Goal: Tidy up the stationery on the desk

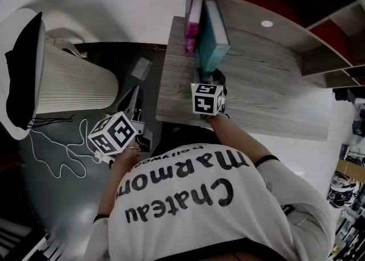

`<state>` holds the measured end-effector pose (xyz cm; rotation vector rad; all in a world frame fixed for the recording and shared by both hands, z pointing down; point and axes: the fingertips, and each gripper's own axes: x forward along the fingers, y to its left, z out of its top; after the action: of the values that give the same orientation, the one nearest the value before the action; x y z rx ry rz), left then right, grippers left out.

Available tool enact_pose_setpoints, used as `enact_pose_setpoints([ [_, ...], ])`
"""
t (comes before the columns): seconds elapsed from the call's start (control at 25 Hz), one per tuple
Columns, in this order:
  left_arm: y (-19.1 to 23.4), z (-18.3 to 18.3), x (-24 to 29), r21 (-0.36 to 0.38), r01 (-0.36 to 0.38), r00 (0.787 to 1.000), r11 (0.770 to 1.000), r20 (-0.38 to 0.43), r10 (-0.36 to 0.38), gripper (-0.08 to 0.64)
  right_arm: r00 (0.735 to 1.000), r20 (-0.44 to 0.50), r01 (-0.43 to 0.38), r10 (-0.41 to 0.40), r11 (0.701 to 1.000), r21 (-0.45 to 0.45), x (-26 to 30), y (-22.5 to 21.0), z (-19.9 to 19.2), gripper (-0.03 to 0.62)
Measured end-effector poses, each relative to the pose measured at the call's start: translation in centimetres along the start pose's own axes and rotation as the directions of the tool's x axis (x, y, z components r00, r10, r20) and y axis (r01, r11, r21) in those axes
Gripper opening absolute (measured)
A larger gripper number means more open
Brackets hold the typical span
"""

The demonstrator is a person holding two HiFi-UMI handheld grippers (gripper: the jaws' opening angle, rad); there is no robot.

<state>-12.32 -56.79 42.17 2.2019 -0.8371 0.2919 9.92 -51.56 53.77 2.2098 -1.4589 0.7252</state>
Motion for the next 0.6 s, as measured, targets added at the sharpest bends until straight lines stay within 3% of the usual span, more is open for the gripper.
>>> enact_pose_setpoints([
  [0.6,1.8,0.2,-0.8,-0.038,-0.064,0.998,0.997,0.025,0.065,0.017,0.998,-0.06,0.027,-0.026,1.0,0.016,3.6,1.7,1.2,0.189],
])
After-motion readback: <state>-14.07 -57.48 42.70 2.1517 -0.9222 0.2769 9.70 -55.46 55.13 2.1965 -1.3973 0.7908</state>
